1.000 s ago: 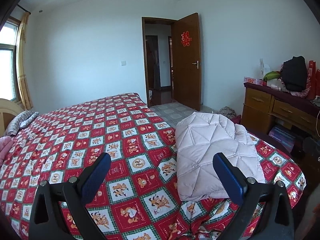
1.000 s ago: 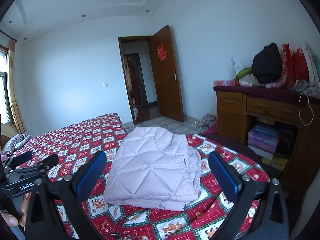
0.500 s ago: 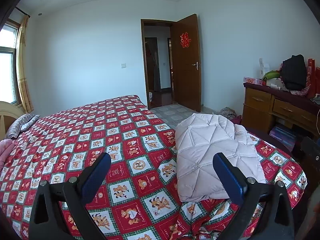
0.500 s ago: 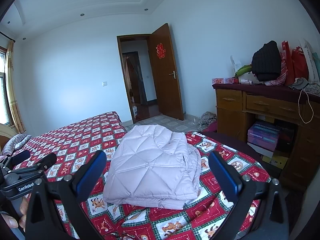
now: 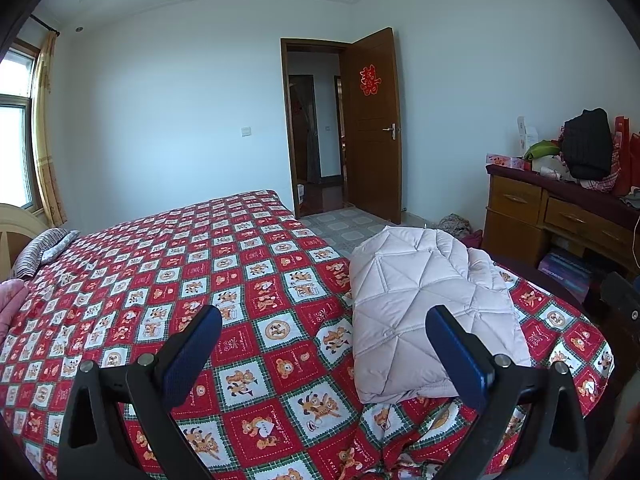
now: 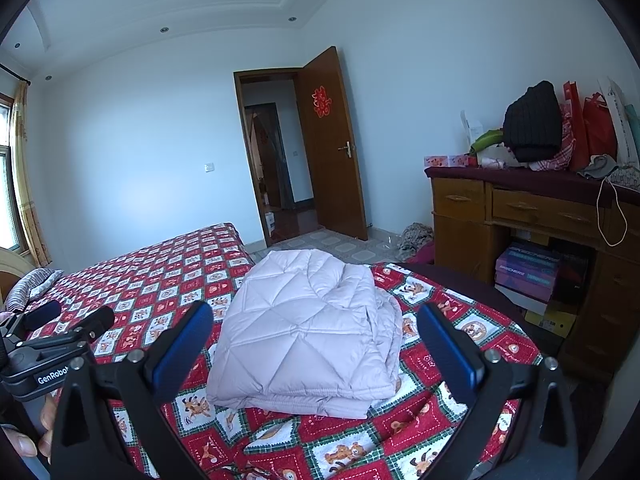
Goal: Fold large clothes
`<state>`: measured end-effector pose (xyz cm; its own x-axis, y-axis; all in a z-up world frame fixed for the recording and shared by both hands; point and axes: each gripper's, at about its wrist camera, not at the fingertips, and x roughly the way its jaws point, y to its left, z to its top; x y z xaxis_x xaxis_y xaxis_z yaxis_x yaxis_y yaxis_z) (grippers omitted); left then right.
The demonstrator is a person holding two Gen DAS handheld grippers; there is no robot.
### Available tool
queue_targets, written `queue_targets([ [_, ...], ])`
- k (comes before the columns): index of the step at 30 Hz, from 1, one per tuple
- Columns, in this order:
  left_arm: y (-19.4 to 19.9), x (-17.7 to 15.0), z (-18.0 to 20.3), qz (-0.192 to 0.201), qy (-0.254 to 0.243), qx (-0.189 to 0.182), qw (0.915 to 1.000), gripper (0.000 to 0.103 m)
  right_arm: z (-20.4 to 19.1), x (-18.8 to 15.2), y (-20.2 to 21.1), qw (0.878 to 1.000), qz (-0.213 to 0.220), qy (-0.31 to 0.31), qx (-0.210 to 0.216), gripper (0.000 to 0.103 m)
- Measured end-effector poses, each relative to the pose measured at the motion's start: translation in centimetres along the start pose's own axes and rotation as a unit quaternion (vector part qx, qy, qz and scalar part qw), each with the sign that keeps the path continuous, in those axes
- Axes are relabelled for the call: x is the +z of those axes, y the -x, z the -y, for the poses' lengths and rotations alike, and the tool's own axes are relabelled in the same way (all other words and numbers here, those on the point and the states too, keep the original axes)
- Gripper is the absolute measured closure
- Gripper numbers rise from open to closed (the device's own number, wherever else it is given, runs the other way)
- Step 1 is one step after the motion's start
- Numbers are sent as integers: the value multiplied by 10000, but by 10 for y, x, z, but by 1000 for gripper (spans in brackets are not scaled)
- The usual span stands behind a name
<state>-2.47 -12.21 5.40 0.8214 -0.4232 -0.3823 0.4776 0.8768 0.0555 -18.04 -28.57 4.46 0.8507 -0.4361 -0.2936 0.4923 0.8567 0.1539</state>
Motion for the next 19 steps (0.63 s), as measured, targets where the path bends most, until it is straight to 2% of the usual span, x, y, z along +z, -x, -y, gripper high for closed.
queue_targets([
  [19, -1, 0, -1, -6, -9, 7, 10000, 1, 0, 0, 0, 10000, 0, -3, -5, 0],
])
